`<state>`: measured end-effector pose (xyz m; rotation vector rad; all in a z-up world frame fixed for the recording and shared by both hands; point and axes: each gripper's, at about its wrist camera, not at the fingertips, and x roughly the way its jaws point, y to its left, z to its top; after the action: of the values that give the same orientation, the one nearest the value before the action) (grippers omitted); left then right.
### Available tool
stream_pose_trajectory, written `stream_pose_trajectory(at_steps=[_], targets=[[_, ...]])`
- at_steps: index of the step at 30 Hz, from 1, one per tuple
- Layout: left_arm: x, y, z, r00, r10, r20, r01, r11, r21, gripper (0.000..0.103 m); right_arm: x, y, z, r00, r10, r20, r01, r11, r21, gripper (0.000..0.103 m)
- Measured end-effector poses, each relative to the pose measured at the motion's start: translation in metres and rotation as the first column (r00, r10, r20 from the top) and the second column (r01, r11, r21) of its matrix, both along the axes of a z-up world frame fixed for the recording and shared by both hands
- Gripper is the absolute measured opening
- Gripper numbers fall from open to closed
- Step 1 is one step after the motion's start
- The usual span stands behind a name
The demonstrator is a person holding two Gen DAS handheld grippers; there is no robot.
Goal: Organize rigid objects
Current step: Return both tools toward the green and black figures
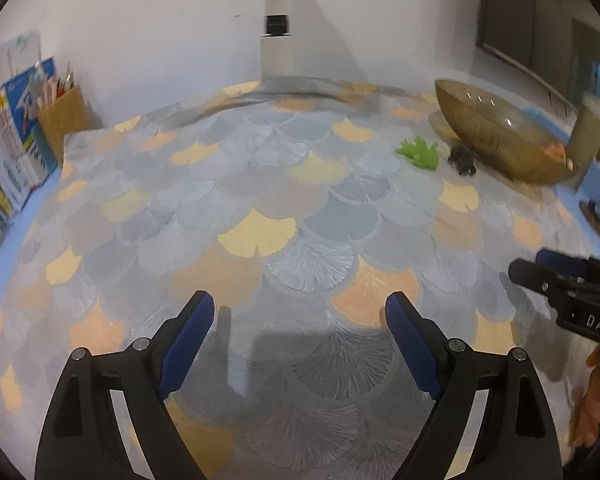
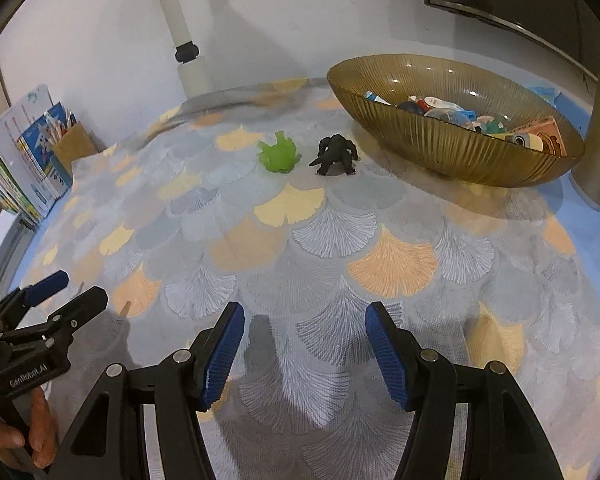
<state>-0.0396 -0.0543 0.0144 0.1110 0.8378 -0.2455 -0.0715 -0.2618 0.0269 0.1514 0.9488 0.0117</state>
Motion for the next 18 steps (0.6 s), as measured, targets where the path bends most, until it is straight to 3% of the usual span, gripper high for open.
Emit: stream_pose_trajectory(at_steps=[3, 6, 8, 11, 14, 16, 18], targets=[[-0.003, -0.009, 0.0, 1.0, -0.03, 0.005, 0.03, 0.999, 0.046, 0.087, 0.0, 0.001, 0.0, 1.0, 0.002, -0.001, -0.002, 1.0, -0.008, 0.061], [-0.004, -0.01, 0.001, 0.998, -0.055, 0.006, 0.054, 0.998, 0.041, 0.087, 0.0, -0.003, 0.0, 1.0, 0.001, 0.002, -0.001, 1.0, 0.027, 0.061], [-0.004, -0.009, 0.004, 0.996, -0.094, -0.007, 0.094, 0.995, 0.013, 0.087, 0.0, -0.013, 0.002, 1.0, -0.01, -0.003, 0.01, 0.995, 0.099, 0.061], [0.003, -0.015, 0.015, 0.986, -0.16, -0.046, 0.16, 0.987, 0.003, 0.086, 0.005, -0.033, 0.004, 0.996, -0.029, -0.084, 0.051, 0.96, 0.275, 0.061], [0.015, -0.031, 0.04, 0.973, -0.231, -0.002, 0.231, 0.972, 0.04, 0.087, 0.026, -0.051, 0.012, 0.982, -0.042, -0.182, 0.115, 0.904, 0.411, 0.061], [0.027, -0.047, 0.052, 0.959, -0.283, 0.026, 0.281, 0.958, 0.062, 0.087, 0.04, -0.055, 0.018, 0.983, -0.058, -0.174, 0.128, 0.896, 0.425, 0.061], [0.043, -0.063, 0.053, 0.946, -0.323, 0.028, 0.32, 0.944, 0.076, 0.087, 0.058, -0.053, 0.025, 0.986, -0.096, -0.138, 0.14, 0.926, 0.351, 0.061]])
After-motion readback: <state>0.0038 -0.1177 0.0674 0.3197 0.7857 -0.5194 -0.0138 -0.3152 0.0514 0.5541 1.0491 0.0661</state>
